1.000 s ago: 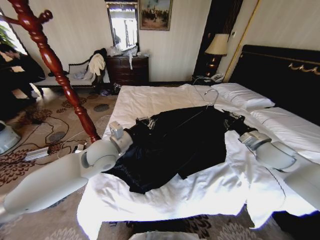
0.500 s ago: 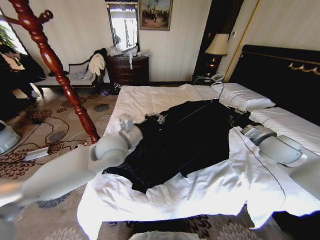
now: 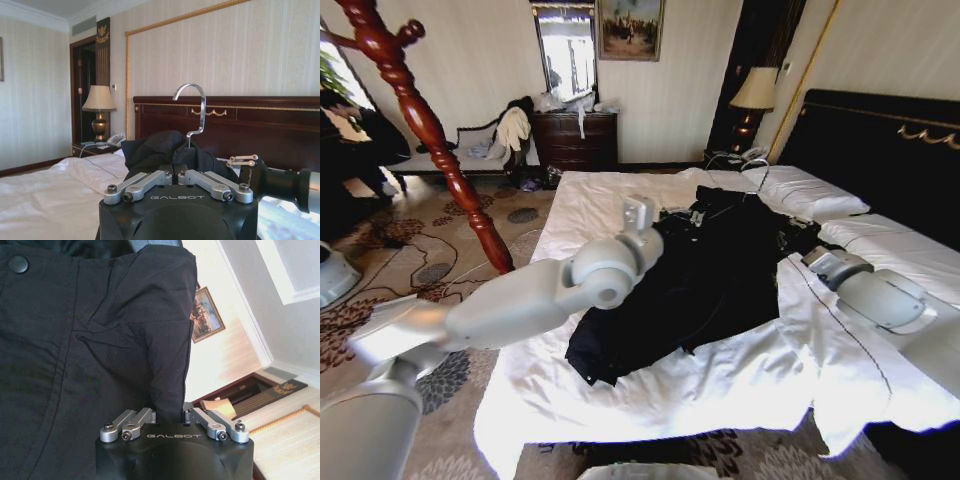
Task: Pick up the clothes from the bed and hang them on the clothes hanger.
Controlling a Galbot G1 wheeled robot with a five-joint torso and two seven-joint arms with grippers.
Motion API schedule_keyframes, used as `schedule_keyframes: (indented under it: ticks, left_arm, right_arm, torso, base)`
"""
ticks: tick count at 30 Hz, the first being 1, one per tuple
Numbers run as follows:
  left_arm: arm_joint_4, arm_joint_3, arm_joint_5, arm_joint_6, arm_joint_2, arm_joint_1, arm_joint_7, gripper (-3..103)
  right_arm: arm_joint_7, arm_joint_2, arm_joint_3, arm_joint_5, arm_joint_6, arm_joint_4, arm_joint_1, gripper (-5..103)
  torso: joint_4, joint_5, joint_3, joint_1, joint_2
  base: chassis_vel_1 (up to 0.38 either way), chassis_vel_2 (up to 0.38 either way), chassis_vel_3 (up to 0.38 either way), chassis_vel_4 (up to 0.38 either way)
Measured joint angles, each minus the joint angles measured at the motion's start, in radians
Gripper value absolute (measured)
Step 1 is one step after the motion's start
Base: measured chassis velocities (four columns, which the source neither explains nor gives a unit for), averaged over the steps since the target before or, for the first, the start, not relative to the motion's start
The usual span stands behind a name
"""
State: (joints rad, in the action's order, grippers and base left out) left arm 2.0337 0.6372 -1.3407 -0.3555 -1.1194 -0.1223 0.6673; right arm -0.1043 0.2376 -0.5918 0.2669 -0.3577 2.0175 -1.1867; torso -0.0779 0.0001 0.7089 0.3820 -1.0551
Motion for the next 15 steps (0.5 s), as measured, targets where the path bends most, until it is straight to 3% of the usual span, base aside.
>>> schedule_keyframes:
  ticks: [9, 15]
  left_arm:
    - [-0.082, 0.035, 0.041, -0.010, -0.152, -0.087, 0.028, 0]
    - [-0.096, 0.056, 0.039, -0.017, -0.219, -0.123, 0.039, 0]
  right_arm:
    - [-0.007, 0.006, -0.004, -0.001, -0.024, 0.028, -0.005, 19]
    - [-0.007, 0.017, 0.005, -0.020, -0.025, 0.024, -0.008, 19]
  torso:
    - [-0.0002, 0.0000, 0.000, 0.000, 0.000]
    - [-0.0001, 0.0001, 0.000, 0.000, 0.000]
  base:
    - [0.000, 0.000, 0.000, 0.000]
    - [0.000, 0.000, 0.000, 0.000]
